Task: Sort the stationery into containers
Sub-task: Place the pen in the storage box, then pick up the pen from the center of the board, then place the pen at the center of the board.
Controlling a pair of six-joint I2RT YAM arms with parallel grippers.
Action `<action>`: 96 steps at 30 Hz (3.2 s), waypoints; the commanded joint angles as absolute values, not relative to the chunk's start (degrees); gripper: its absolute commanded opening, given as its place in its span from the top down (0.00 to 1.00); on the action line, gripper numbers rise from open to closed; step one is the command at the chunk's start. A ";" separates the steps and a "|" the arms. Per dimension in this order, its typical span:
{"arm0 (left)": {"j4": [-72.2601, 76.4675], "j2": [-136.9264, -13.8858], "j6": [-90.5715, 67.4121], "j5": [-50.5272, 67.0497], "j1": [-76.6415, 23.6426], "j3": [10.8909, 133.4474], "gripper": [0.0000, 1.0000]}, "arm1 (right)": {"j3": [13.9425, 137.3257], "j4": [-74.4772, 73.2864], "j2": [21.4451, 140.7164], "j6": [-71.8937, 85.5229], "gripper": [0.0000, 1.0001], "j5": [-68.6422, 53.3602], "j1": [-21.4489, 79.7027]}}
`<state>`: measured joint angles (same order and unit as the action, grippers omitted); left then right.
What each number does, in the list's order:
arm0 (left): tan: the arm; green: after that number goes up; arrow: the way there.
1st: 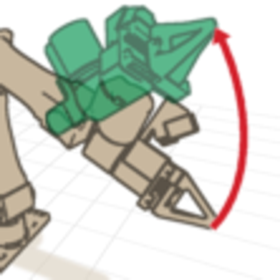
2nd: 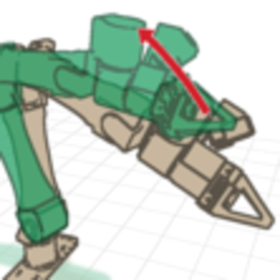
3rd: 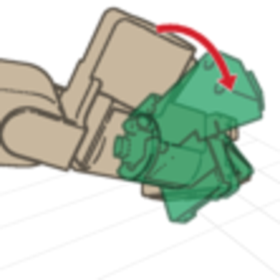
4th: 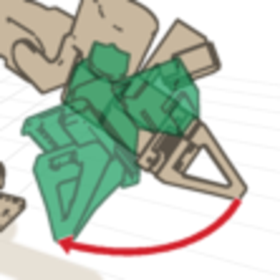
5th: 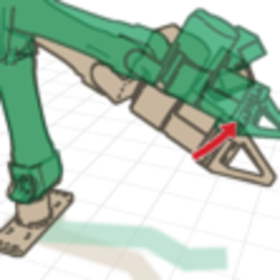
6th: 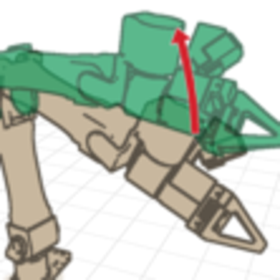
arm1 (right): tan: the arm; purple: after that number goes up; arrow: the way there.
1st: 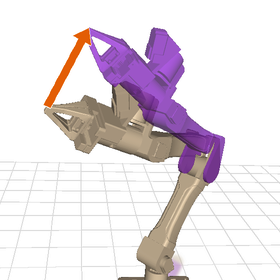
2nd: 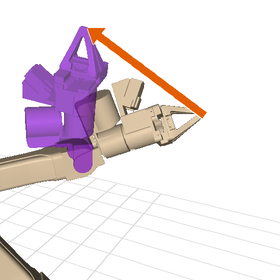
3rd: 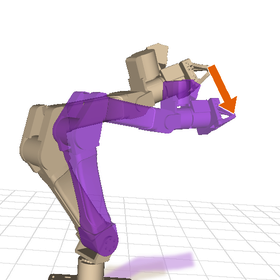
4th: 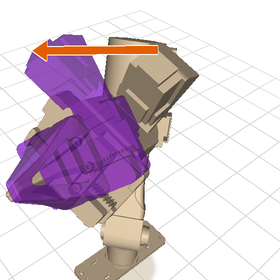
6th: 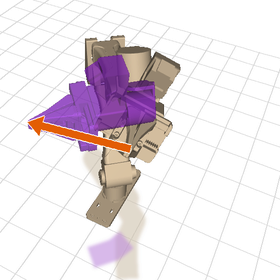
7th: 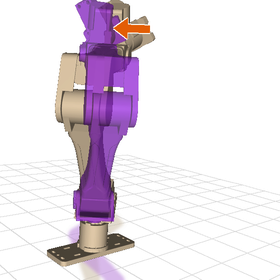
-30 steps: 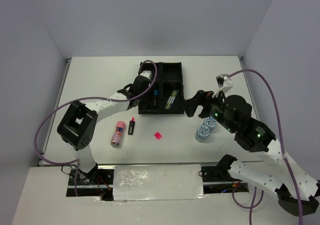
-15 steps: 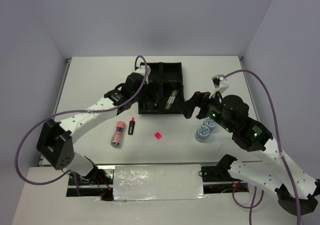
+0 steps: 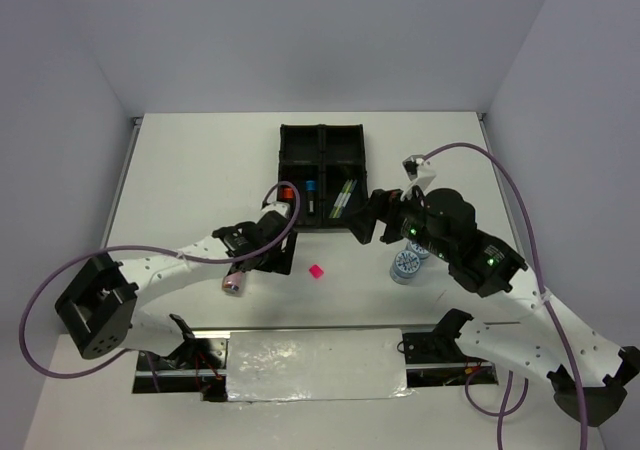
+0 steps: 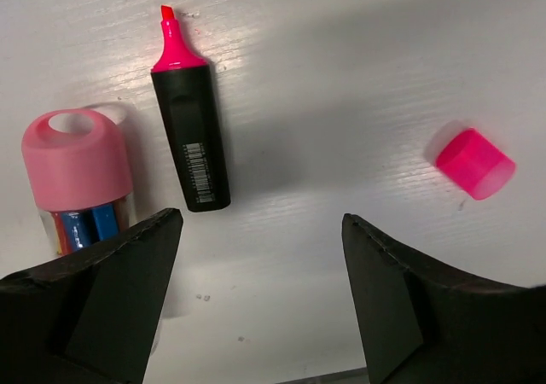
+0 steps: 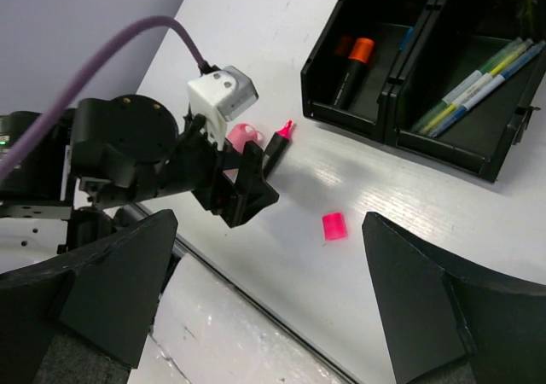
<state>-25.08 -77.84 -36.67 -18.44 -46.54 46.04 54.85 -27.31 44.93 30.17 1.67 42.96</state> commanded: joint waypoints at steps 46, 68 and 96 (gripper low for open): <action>-34.80 -88.68 -62.29 -33.22 -42.80 55.46 0.28 | 50.45 -17.93 48.87 29.09 0.05 -5.89 42.89; -32.35 -93.60 -73.21 -35.60 -42.45 54.85 0.31 | 50.71 -18.19 47.72 26.37 0.05 -7.82 42.89; -24.78 -87.65 -76.11 -26.28 -51.40 41.06 0.87 | 51.77 -18.81 48.34 25.22 0.05 -7.91 42.89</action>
